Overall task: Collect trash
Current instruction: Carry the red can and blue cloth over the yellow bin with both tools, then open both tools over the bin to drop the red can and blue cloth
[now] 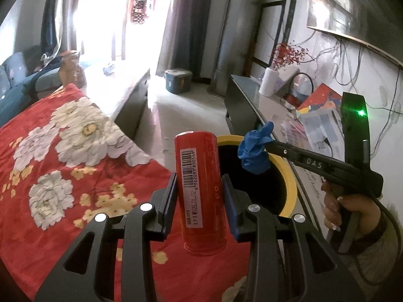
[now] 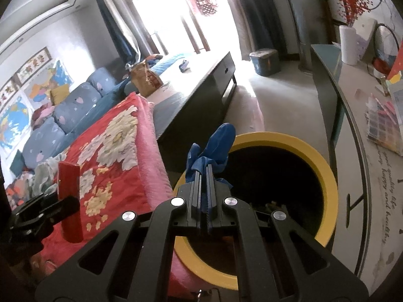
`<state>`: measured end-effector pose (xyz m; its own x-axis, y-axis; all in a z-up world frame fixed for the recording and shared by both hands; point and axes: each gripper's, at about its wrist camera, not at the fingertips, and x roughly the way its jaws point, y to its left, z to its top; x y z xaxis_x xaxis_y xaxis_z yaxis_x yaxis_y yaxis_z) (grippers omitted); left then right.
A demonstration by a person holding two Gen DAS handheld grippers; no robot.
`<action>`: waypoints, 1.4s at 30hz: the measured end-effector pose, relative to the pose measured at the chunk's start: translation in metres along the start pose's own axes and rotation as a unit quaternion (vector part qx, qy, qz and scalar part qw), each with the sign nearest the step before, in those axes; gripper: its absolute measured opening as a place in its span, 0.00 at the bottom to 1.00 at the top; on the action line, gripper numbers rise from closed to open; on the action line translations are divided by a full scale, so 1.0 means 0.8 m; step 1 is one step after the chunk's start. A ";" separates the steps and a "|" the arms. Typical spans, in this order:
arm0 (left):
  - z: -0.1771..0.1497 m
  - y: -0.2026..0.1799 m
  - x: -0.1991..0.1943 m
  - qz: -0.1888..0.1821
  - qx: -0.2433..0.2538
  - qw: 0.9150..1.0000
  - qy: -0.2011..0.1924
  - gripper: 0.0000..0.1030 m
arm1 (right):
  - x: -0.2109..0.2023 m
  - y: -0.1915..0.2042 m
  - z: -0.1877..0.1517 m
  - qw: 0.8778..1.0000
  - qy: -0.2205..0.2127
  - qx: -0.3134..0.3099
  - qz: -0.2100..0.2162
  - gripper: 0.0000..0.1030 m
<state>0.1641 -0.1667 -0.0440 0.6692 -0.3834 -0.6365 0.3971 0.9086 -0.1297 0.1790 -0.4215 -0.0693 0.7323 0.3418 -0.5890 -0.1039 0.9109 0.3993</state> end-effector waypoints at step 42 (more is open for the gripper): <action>-0.015 -0.090 0.116 -0.055 0.089 0.992 0.064 0.32 | 0.004 -0.083 -0.017 0.996 0.030 0.072 -0.032 0.03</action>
<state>0.1899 -0.2653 -0.1029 0.5347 -0.4432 -0.7195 0.5755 0.8144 -0.0740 0.1796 -0.4779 -0.1075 0.6925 0.3009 -0.6557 0.0425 0.8903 0.4534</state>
